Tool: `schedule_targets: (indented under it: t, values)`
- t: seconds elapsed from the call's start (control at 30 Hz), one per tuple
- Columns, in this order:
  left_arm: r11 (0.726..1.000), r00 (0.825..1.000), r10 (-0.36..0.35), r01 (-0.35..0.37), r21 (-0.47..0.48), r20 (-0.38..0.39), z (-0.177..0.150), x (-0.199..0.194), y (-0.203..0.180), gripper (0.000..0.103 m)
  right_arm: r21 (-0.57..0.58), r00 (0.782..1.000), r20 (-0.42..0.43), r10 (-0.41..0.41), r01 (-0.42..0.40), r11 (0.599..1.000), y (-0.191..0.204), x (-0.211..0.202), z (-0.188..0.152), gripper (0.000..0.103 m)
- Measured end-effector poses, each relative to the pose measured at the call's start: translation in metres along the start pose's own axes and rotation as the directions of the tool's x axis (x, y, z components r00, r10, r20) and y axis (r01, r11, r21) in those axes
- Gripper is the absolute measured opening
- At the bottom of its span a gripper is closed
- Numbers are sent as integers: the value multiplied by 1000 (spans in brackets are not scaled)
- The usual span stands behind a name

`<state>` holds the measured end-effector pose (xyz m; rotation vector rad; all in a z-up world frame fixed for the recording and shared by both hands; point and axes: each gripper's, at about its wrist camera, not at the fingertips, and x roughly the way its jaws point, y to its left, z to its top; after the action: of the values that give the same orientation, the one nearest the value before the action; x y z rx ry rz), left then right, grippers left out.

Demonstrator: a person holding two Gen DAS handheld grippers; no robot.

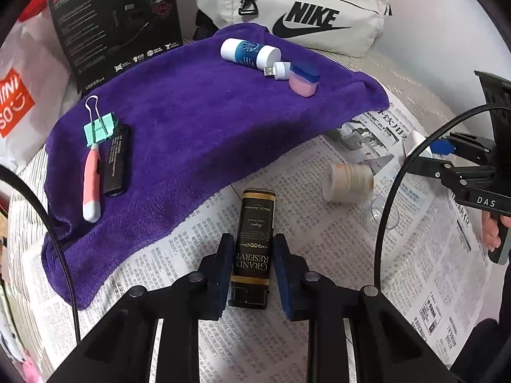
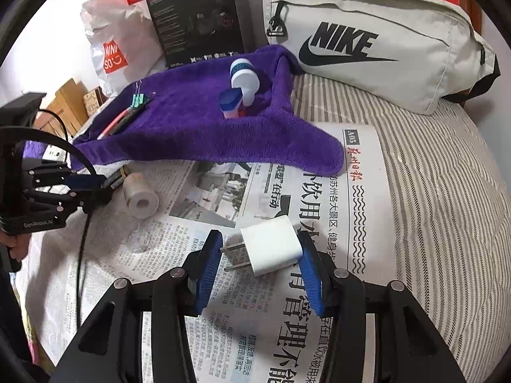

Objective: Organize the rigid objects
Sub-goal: 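Grasp the white plug charger with the right gripper while the left grasps the Grand Reserve tube, then carry the Grand Reserve tube and white plug charger over the towel with both grippers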

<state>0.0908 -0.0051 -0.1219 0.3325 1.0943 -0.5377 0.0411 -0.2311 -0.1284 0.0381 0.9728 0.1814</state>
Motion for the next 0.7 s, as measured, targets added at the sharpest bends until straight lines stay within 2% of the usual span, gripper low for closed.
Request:
schedule_targets:
  t: [0.53,0.7]
  values:
    - [1000,1000,-14,13,21,18,-1,2,5,23,-28,999,21,-31,31,999,4,3,0,48]
    - [1000,1000,-5,5,-14,18,-4,-3,9,23,-29,1000,4,4,-4,1000,3,-1,9,47]
